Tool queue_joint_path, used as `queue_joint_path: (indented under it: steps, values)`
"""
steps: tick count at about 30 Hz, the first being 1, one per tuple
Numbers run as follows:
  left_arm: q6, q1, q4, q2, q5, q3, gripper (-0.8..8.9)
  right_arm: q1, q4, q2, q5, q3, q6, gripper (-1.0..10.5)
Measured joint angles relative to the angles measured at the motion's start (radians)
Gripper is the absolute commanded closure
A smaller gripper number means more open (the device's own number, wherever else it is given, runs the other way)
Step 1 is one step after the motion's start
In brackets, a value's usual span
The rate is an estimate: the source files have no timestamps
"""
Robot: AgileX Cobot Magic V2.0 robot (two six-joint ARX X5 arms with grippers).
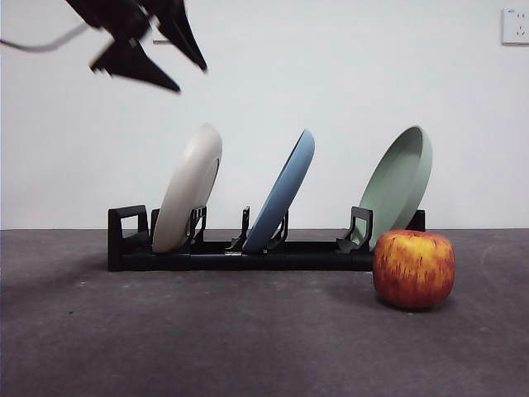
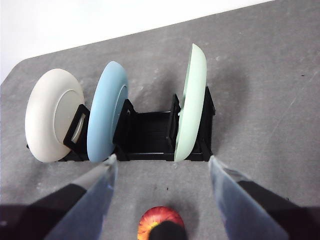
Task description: Take the yellow plate from the plate rack,put the plate on the table,take the apple from the table,put the apple in the plate
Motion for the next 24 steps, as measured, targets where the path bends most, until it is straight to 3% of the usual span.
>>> queue_joint_path:
  steps: [12,16,24]
  values:
    - [0.012,-0.047,-0.012,0.141,-0.048,0.002,5.44,0.0,-0.001,0.0,0.0,0.0,0.0,6.3]
    - [0.015,-0.05,-0.009,0.141,-0.05,0.002,8.13,0.0,-0.006,0.0,0.0,0.0,0.0,6.3]
    - [0.014,-0.054,-0.023,0.137,-0.009,0.019,8.22,0.0,-0.008,0.0,0.0,0.0,0.0,6.3]
